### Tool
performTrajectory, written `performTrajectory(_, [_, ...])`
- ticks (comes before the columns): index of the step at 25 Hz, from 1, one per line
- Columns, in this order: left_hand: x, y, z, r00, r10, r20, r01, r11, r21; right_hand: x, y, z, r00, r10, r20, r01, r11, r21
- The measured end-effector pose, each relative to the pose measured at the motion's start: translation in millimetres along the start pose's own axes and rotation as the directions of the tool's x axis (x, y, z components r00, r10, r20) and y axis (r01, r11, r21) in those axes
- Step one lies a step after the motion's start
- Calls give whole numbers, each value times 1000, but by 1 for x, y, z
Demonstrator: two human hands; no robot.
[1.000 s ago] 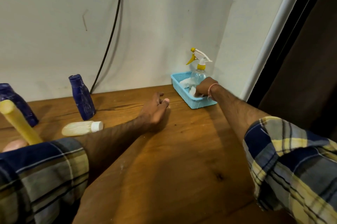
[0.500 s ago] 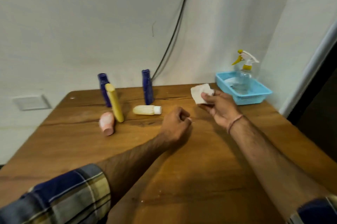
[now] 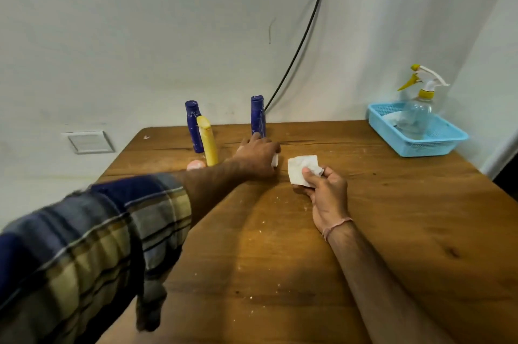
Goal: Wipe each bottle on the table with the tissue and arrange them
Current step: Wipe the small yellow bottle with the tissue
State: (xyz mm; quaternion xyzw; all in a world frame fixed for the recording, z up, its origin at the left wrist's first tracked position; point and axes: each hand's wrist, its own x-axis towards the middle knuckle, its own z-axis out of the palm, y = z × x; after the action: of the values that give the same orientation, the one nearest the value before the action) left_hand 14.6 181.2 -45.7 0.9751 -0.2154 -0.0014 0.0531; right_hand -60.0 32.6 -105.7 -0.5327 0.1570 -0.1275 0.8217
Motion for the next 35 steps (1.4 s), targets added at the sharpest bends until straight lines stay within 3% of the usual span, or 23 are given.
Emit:
performTrajectory(2, [15,-1,-1,994,80,73,-87,990,107,1,-2,-3,1000,20,-9,-20,1000,3])
performTrajectory(6, [17,-2,-1,987,158,41,-163,967,197,-3,-6,-5,999,35,-4,-35,999,26])
performTrajectory(8, [8,1,-11,986,140,-94,-136,990,41,-5,-7,-4,1000,20,9,-20,998,55])
performTrajectory(10, [-7,3,-23,958,23,-287,-107,953,-282,-6,-7,-4,1000,15,-6,-15,997,72])
performTrajectory(12, [-30,0,-29,922,-169,-349,-102,764,-637,-5,-6,-5,999,2,-50,1,999,55])
performTrajectory(14, [-61,-8,-20,917,-328,-227,-63,443,-894,-3,-5,-5,996,-26,-88,29,999,37])
performTrajectory(16, [-93,-16,2,912,-404,-62,3,159,-987,-3,-5,-4,993,-54,-102,55,998,2])
performTrajectory(18, [-117,-21,26,892,-449,48,59,11,-998,-4,-4,-3,989,-101,-107,93,992,-80])
performTrajectory(20, [-131,-23,41,876,-470,108,99,-43,-994,-8,-4,-2,975,-198,-99,171,957,-234])
performTrajectory(22, [-136,-23,48,881,-468,70,96,32,-995,-15,-5,-3,926,-377,-10,332,828,-452])
performTrajectory(25, [-139,-17,51,888,-444,-121,84,415,-906,-25,-6,-4,744,-595,305,624,454,-635])
performTrajectory(26, [-140,-15,52,884,-440,-159,85,485,-870,-28,-6,-3,697,-606,383,670,360,-650])
performTrajectory(30, [-136,-16,56,884,-424,-197,65,530,-845,-32,-6,0,668,-568,480,676,195,-710])
performTrajectory(35, [-131,-20,62,888,-400,-228,50,576,-816,-41,0,6,660,-456,597,713,129,-689])
